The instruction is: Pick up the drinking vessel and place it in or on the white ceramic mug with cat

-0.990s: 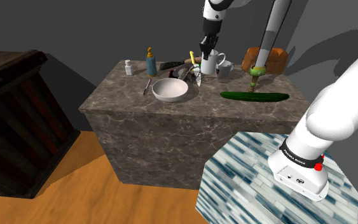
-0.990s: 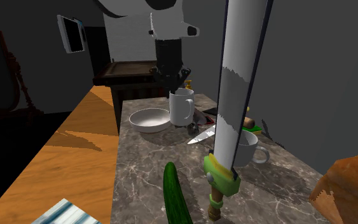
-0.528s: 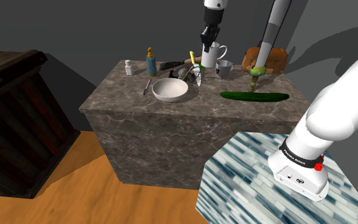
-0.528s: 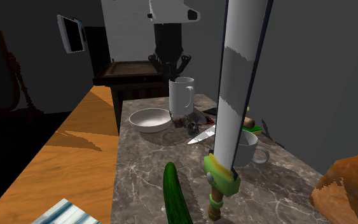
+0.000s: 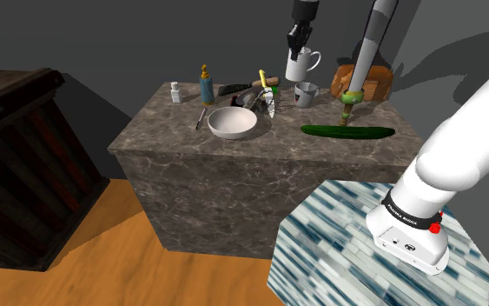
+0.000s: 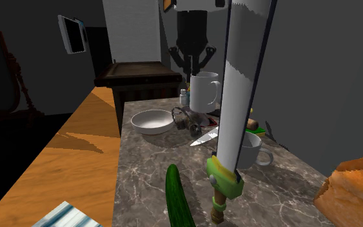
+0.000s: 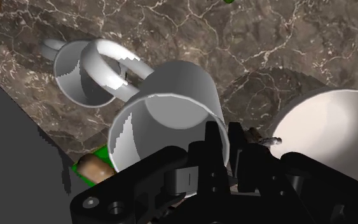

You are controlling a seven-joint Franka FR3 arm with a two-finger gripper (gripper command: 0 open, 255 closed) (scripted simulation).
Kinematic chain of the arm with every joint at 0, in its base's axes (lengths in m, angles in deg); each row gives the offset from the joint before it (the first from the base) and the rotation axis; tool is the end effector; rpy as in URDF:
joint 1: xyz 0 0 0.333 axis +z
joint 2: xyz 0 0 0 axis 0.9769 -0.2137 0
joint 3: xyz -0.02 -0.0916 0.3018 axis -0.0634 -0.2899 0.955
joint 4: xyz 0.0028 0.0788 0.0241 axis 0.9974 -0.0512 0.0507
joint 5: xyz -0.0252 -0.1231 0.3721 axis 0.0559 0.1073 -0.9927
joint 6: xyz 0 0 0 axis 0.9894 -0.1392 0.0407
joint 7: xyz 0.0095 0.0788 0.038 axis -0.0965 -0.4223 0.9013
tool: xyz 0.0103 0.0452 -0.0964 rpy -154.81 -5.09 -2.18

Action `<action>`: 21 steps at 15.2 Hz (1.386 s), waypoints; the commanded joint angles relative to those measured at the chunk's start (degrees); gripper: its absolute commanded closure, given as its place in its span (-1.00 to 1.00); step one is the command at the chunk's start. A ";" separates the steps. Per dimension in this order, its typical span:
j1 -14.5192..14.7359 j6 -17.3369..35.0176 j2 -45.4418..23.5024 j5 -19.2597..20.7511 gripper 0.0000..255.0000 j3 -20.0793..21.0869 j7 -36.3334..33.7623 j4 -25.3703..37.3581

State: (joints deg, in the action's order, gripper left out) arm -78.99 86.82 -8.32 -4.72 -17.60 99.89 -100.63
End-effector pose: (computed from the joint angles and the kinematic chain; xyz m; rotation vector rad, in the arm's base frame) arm 0.5124 -0.0864 0.5539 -3.1324 -0.2020 -0.0949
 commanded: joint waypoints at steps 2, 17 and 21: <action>-1.74 -1.64 -1.63 -0.14 1.00 -2.50 4.38 3.24; -7.88 -3.42 -10.41 -2.69 1.00 -9.85 18.37 13.26; -7.85 -0.32 -10.33 -2.69 1.00 -9.82 18.45 10.08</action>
State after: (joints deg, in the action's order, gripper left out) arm -86.86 85.62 -18.66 -7.40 -27.44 118.35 -89.67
